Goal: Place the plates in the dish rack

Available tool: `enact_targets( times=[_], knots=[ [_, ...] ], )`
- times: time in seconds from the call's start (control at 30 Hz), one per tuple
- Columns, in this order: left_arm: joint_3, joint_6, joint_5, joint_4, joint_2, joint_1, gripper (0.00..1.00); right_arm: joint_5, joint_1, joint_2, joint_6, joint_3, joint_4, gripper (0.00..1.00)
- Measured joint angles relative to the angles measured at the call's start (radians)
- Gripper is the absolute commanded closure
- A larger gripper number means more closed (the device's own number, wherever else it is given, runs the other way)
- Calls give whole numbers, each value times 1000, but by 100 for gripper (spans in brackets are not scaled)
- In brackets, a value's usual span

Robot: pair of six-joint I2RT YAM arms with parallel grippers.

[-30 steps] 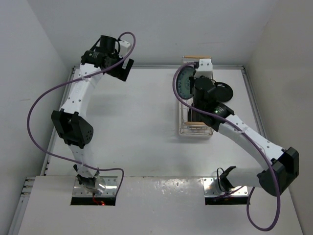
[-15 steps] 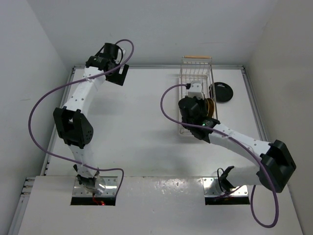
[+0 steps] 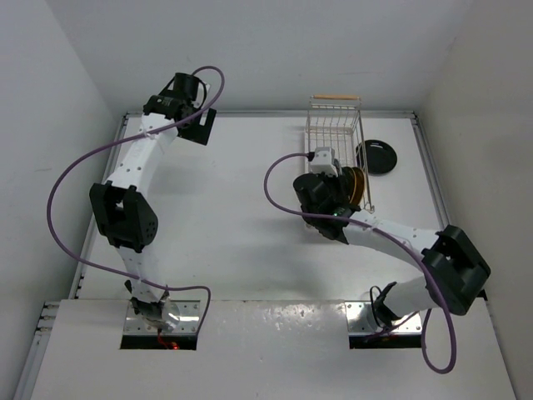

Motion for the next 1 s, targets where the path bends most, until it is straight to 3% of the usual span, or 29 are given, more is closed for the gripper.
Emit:
enact_targets(
  times=[0.3, 0.4, 0.5, 0.57, 0.73, 0.83, 1.0],
  knots=[
    [-2, -1, 6, 1, 0, 3, 1, -36, 3, 31, 130, 0, -79, 100],
    [-11, -1, 6, 0, 0, 3, 1, -60, 5, 40, 135, -1, -83, 86],
    [-14, 0, 6, 0, 0, 3, 1, -87, 5, 45, 117, -2, -71, 54],
    [-14, 0, 6, 0, 0, 3, 1, -104, 5, 43, 90, -3, -51, 45],
    [-14, 1, 10, 0, 0, 7, 1, -145, -7, -6, -3, -3, -1, 30],
    [-14, 3, 10, 0, 0, 10, 1, -253, -58, -97, -12, 25, -51, 22],
    [-14, 5, 10, 0, 0, 11, 1, -695, -389, -152, 123, 277, -273, 19]
  ],
)
